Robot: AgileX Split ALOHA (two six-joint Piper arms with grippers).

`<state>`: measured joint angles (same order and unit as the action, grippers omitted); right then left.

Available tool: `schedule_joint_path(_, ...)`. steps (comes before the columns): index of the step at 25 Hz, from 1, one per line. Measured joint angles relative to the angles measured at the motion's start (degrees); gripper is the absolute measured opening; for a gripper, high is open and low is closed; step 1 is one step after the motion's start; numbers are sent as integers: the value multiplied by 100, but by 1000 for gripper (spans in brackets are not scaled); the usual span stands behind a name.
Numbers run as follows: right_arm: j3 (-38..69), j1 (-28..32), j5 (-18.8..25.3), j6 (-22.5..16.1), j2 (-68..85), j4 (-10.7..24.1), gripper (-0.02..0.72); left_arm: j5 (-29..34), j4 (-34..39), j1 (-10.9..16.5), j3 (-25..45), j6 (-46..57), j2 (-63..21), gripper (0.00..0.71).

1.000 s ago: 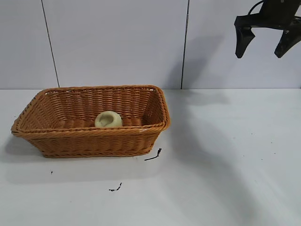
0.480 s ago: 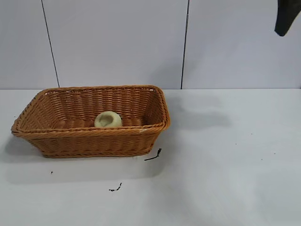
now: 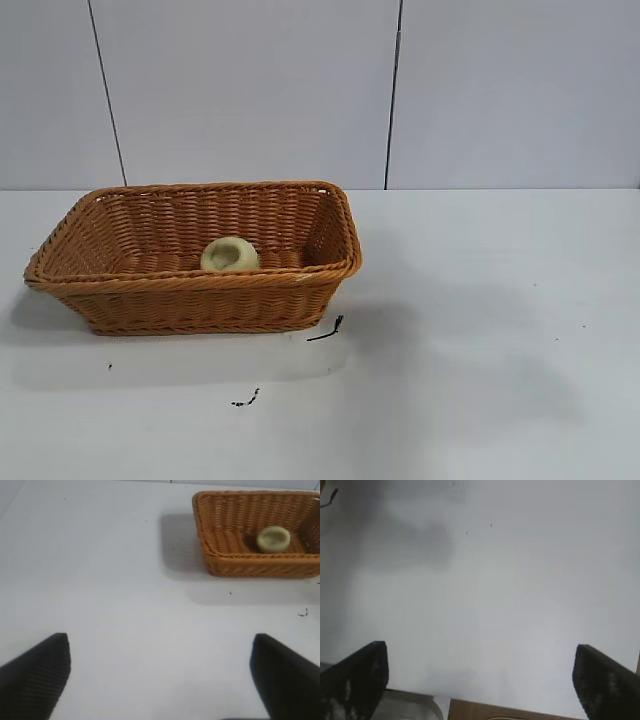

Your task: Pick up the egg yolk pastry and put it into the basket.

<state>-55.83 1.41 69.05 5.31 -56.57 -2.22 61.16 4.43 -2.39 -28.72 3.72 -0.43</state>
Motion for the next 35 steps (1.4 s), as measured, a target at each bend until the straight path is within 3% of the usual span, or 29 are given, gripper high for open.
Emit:
schedule_joint_path(6, 1516, 0, -682, 10, 1957, -5, 692, 0, 0, 0, 0, 0, 0, 696)
schedule_joint_path(13, 2590, 0, -882, -87, 4120, -27, 692, 0, 0, 0, 0, 0, 0, 696)
schedule_joint_path(19, 2722, 0, -1023, -282, 5129, -46, 692, 0, 0, 0, 0, 0, 0, 696)
schedule_joint_path(35, 2734, 0, -1038, -289, 5682, -64, 692, 0, 0, 0, 0, 0, 0, 696)
